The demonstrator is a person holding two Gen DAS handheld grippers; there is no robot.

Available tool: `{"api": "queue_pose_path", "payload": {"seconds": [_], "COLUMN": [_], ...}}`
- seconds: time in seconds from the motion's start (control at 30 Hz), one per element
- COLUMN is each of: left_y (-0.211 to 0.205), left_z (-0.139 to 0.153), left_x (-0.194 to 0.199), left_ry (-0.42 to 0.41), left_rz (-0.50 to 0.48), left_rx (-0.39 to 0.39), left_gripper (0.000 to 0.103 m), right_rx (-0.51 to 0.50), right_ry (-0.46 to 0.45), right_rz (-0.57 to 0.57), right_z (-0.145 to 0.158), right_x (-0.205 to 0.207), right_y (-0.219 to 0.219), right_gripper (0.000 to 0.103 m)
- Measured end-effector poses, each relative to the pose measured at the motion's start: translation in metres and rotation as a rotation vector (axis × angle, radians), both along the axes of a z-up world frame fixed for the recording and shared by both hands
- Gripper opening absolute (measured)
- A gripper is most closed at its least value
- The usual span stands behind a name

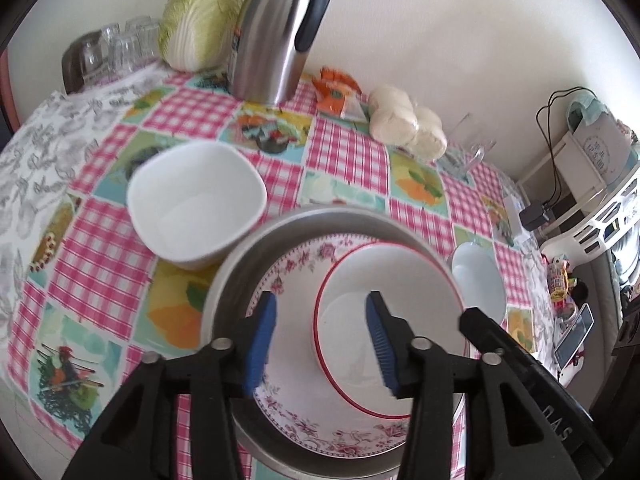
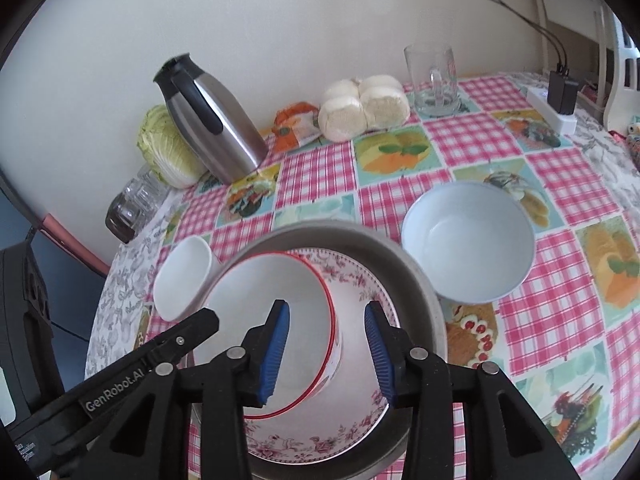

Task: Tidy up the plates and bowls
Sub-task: 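Open both grippers to release the red-rimmed bowl, then raise both grippers away from the stacked basin, plate and bowl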

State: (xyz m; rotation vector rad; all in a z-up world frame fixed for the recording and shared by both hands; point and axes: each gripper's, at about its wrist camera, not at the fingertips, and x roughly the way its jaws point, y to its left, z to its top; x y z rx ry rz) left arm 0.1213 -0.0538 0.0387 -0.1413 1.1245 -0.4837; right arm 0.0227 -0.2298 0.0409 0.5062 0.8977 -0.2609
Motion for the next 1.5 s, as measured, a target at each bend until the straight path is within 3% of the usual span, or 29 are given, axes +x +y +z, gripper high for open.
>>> {"api": "queue_pose_path", "payload": {"seconds": [0.17, 0.3, 0.4, 0.5, 0.63, 0.7, 0.73, 0.87, 1.5], "left_y": [0.008, 0.020, 0.026, 0.028, 0.025, 0.025, 0.025, 0.026, 0.028], "left_z": [0.012, 0.017, 0.016, 0.014, 0.011, 0.010, 0.009, 0.004, 0.001], "left_x": [0.000, 0.002, 0.005, 0.006, 0.006, 0.006, 0.006, 0.008, 0.011], "left_ry": [-0.035, -0.050, -0.055, -0.053, -0.054, -0.065, -0.071, -0.080, -0.066], "left_rz": [0.035, 0.072, 0.092, 0.100, 0.091, 0.101, 0.108, 0.122, 0.090], "left_rx": [0.018, 0.030, 0.059, 0.077, 0.091, 0.110, 0.127, 0.164, 0.171], "left_gripper": [0.060, 0.067, 0.068, 0.080, 0.082, 0.088, 0.102, 0.103, 0.103], "right_rx": [-0.009, 0.001, -0.003, 0.000, -0.011, -0.021, -0.023, -0.031, -0.058], "right_ry": [-0.020, -0.011, 0.008, 0.021, 0.030, 0.039, 0.044, 0.048, 0.077], "right_rz": [-0.038, -0.062, -0.076, -0.081, -0.071, -0.070, -0.068, -0.066, -0.027], "right_z": [0.011, 0.011, 0.007, 0.003, 0.001, -0.001, -0.002, -0.004, -0.009], "right_x": [-0.006, -0.009, -0.009, -0.010, -0.008, -0.007, -0.006, -0.005, 0.000], "right_y": [-0.010, -0.018, -0.022, -0.024, -0.022, -0.020, -0.020, -0.018, -0.008], "right_gripper": [0.048, 0.074, 0.077, 0.084, 0.086, 0.091, 0.103, 0.103, 0.103]}}
